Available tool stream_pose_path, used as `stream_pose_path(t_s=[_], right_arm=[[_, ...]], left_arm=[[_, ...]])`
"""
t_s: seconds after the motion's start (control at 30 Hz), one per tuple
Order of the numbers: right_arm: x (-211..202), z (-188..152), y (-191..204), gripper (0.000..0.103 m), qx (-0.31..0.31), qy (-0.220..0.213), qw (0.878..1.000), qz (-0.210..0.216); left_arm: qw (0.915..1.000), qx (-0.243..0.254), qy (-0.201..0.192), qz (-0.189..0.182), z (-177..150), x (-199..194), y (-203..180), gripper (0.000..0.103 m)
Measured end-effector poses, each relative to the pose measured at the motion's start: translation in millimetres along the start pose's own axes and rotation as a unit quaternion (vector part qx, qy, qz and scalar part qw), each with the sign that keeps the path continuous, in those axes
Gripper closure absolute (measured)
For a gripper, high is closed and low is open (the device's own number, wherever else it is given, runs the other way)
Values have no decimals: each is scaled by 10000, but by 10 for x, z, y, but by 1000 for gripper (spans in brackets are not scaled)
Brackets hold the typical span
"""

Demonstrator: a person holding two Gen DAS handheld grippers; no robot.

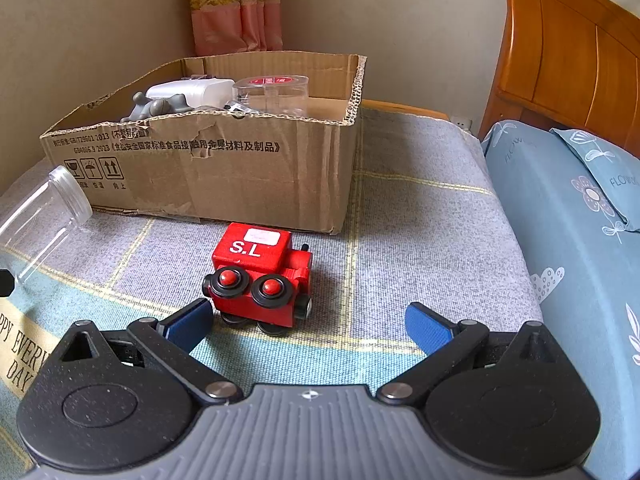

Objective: Organize rigid objects
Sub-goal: 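Grasp the clear plastic jar with the left tool while the right tool grasps the red car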

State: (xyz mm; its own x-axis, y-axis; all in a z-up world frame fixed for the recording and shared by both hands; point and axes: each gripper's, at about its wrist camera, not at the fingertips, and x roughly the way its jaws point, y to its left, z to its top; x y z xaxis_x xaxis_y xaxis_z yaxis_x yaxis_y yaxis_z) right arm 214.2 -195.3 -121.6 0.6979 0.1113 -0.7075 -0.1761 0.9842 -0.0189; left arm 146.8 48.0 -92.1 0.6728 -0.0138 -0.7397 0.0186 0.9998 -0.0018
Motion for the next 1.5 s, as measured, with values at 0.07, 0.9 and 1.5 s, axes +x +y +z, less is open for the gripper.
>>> stream_pose_path(t_s=[0.07, 0.9, 1.5], right_arm=[[2, 2, 1, 0, -5, -5, 10000, 3], [63, 93, 276, 4, -281, 6, 9992, 279], [-15, 203, 318, 42, -635, 74, 9974, 323]], left_arm=[[9998, 110, -58, -129, 20, 4, -50, 8], [9976, 1, 107, -682, 336, 380, -292, 42], [9956, 383, 246, -815, 453, 334, -225, 48]])
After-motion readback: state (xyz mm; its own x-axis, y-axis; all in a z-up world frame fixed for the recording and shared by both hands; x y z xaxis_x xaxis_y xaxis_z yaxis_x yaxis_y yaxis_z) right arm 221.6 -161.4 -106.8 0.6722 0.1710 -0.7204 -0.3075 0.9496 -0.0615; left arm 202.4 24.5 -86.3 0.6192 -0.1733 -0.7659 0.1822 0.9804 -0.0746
